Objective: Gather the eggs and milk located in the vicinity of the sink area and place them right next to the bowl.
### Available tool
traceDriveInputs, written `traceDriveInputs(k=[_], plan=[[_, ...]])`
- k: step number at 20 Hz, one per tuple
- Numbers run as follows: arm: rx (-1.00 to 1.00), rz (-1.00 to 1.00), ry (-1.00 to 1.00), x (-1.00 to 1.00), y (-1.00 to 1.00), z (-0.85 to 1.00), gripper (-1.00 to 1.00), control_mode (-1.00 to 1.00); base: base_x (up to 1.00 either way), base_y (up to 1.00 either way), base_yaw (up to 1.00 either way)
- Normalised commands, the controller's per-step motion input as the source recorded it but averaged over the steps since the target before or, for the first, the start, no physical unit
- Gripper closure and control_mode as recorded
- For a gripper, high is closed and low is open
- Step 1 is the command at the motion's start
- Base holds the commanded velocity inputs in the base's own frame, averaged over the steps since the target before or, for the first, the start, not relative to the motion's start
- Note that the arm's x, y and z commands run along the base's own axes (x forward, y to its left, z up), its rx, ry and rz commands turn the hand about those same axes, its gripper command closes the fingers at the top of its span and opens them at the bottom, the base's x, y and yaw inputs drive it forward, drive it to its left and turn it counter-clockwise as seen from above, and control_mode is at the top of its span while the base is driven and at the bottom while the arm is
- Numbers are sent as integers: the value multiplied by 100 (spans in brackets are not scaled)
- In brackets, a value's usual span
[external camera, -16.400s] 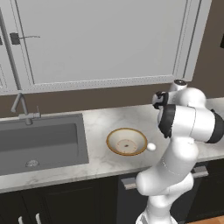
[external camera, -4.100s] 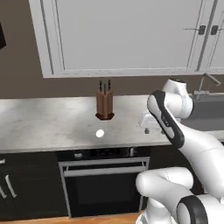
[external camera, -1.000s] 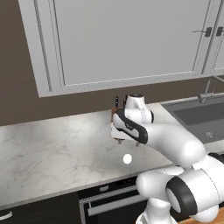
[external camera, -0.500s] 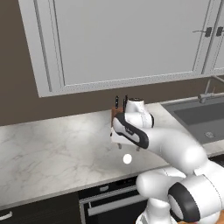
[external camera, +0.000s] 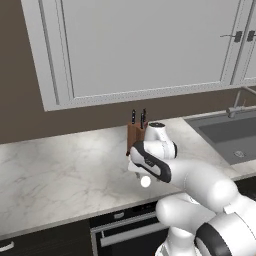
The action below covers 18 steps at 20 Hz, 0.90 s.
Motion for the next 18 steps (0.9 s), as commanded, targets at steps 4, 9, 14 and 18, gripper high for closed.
traceDriveInputs(k=[4,9,14,18], plan=[[-1,0,0,14,0,0,-100,-100,0,0,0],[-1,0,0,13,0,0,-100,-100,0,0,0],[0,0,0,7,1,0,-100,-100,0,0,0],[0,0,0,0,1,-15,-100,-100,0,0,0]])
